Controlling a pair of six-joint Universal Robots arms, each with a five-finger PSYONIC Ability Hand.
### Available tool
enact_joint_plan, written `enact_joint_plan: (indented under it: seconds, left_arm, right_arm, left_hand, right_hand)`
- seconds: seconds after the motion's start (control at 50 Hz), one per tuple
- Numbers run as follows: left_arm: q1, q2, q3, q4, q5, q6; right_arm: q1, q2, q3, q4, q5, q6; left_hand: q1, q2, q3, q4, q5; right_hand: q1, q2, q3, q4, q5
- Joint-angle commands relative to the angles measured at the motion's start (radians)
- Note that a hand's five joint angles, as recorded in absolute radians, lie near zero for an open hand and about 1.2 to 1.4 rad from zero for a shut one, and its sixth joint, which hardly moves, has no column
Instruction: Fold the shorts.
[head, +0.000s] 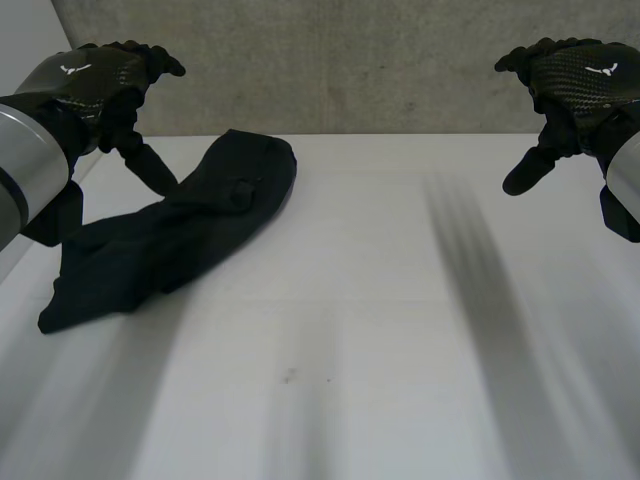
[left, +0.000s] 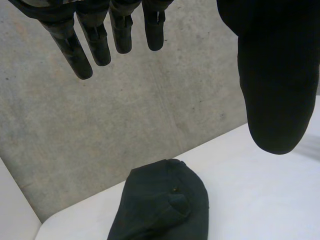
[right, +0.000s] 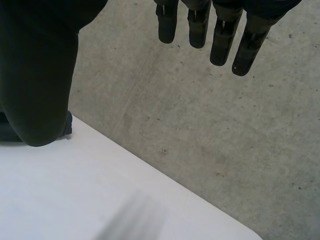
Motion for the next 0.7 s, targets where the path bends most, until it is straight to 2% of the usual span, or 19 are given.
enact_joint_plan:
  seconds: [0.02,0.06,0.14,0.24,0.42,0.5,0.56,0.6,0.66,0.7]
  left_arm:
    - [0.041,-0.092,0.008,0.066,0.000,0.024]
    - [0.062,-0.129,0.013,0.072,0.002,0.045]
    - [0.102,-0.272,0.034,0.071,0.006,0.189]
    - [0.107,-0.400,0.052,0.075,0.002,0.315]
    - [0.132,-0.598,0.137,0.100,0.003,0.340]
    - [0.133,-0.685,0.186,0.156,0.000,0.343]
    - [0.133,-0.757,0.232,0.206,-0.006,0.348]
    - [0.130,-0.801,0.267,0.219,-0.007,0.346]
    - [0.116,-0.819,0.281,0.226,-0.007,0.336]
    - [0.109,-0.814,0.273,0.227,-0.007,0.329]
  right_arm:
    - [0.000,0.013,0.014,-0.019,-0.001,-0.029]
    - [0.002,0.020,0.019,-0.021,-0.001,-0.047]
    - [0.006,0.032,0.019,-0.023,0.001,-0.069]
    - [0.006,0.037,0.020,-0.023,0.001,-0.074]
    - [0.006,0.054,0.022,-0.032,-0.001,-0.074]
    - [0.008,0.072,0.025,-0.035,-0.001,-0.074]
    - [0.008,0.085,0.027,-0.038,-0.001,-0.075]
    - [0.008,0.089,0.027,-0.038,-0.001,-0.075]
    - [0.008,0.095,0.028,-0.038,-0.001,-0.077]
    - [0.008,0.098,0.028,-0.038,-0.001,-0.077]
  left_hand:
    - [0.003,0.016,0.002,0.007,0.000]
    - [0.003,0.016,0.002,0.007,0.000]
    - [0.003,0.016,0.002,0.007,0.000]
    - [0.003,0.016,0.002,0.007,0.000]
    - [0.027,0.039,0.026,0.031,0.023]
    - [0.079,0.092,0.078,0.084,0.076]
    - [0.232,0.244,0.230,0.236,0.228]
    - [0.524,0.537,0.523,0.529,0.521]
    - [1.178,1.191,1.177,1.182,1.175]
    - [1.180,1.193,1.179,1.184,1.177]
  right_hand:
    - [0.038,-0.029,-0.040,-0.066,-0.051]
    - [0.038,-0.029,-0.040,-0.066,-0.051]
    - [0.038,-0.029,-0.040,-0.066,-0.051]
    - [0.038,-0.029,-0.040,-0.066,-0.051]
    - [0.038,-0.029,-0.040,-0.066,-0.051]
    - [0.038,-0.029,-0.040,-0.066,-0.051]
    - [0.038,-0.029,-0.040,-0.066,-0.051]
    - [0.038,-0.029,-0.040,-0.066,-0.051]
    - [0.038,-0.029,-0.040,-0.066,-0.051]
    - [0.038,-0.029,-0.040,-0.066,-0.051]
